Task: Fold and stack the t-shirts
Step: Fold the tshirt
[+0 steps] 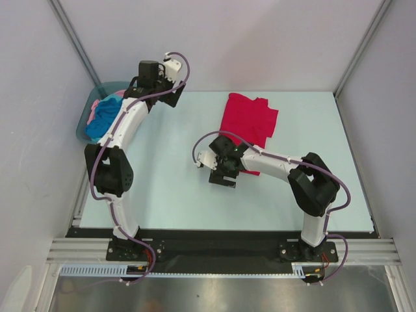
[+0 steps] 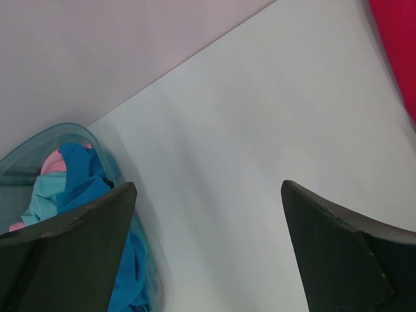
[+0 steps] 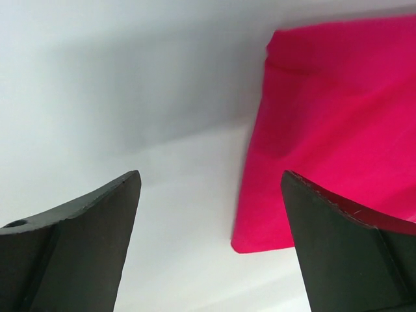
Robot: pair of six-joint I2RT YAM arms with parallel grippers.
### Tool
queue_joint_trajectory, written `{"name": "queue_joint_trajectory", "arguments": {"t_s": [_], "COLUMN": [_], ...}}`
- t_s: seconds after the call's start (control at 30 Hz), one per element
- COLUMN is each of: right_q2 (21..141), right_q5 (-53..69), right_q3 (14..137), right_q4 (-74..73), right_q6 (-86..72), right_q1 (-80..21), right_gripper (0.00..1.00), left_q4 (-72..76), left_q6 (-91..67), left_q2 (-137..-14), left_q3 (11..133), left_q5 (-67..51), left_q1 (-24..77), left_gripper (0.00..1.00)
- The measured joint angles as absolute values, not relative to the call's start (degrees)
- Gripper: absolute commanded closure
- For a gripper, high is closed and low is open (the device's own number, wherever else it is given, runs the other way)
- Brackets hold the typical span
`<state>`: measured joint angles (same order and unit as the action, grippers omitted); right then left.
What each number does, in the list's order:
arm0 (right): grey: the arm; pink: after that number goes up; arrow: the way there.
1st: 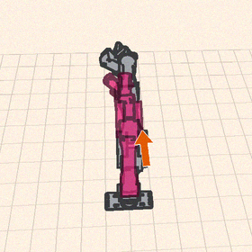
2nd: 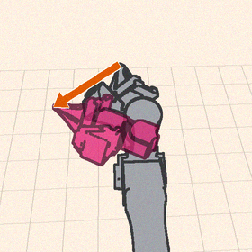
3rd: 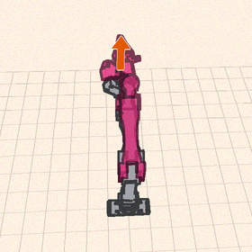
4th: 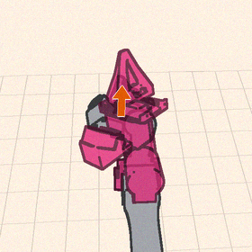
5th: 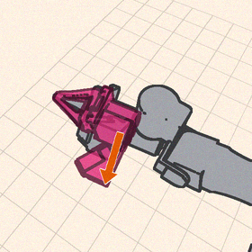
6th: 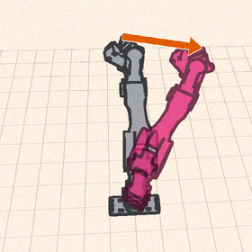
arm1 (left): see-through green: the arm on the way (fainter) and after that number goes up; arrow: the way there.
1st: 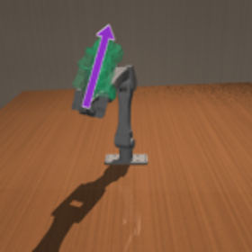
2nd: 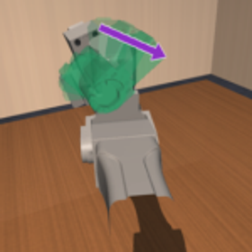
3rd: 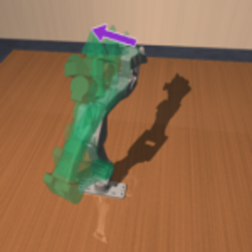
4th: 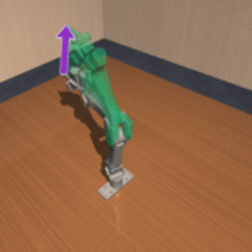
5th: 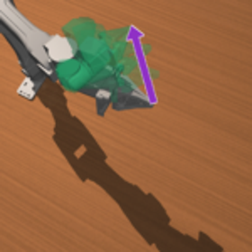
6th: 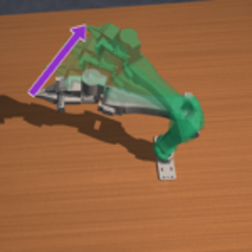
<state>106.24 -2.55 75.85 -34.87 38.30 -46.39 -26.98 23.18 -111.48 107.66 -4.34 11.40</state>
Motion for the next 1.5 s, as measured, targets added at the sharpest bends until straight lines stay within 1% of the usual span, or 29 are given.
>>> {"name": "queue_joint_trajectory", "arguments": {"t_s": [0.4,0.53,0.6,0.7,0.8,0.83,0.9,0.93,1.17,1.5], "right_q2": [103.22,103.07,103.81,105.27,107.24,107.90,109.12,109.75,110.06,109.45], "right_q5": [-9.87,-11.25,-12.23,-13.78,-14.50,-14.83,-14.50,-15.07,-13.45,2.35], "right_q3": [65.65,64.40,64.49,65.30,66.72,67.18,67.81,68.07,70.26,84.31], "right_q4": [-28.99,-25.50,-23.70,-20.73,-18.83,-18.57,-18.63,-18.63,-22.76,-49.65], "right_q6": [38.59,39.77,40.60,41.52,42.28,42.44,42.63,43.03,45.06,54.00], "right_q1": [-44.80,-43.59,-42.65,-40.95,-39.53,-39.29,-39.13,-39.16,-39.13,-37.54], "right_gripper": [0.06,0.19,0.21,0.27,0.47,0.64,0.83,1.00,1.00,1.00], "left_q4": [-25.19,-24.95,-24.93,-24.91,-24.97,-24.97,-24.95,-24.93,-24.99,-24.73], "left_q6": [22.92,22.46,22.41,22.26,22.02,22.02,22.04,22.04,22.57,24.32], "left_q2": [-111.26,-111.26,-111.26,-111.26,-111.26,-111.26,-111.26,-111.26,-111.72,-116.40], "left_q3": [107.55,107.55,107.55,107.57,107.96,108.25,108.97,109.32,112.14,120.62], "left_q5": [-4.25,-4.25,-4.27,-4.23,-4.19,-4.16,-4.05,-4.01,-3.14,-2.39], "left_q1": [11.40,11.40,11.40,11.40,11.40,11.40,11.40,11.40,11.40,11.38], "left_gripper": [0.00,0.00,0.00,0.00,0.00,0.00,0.00,0.00,0.00,0.00]}}
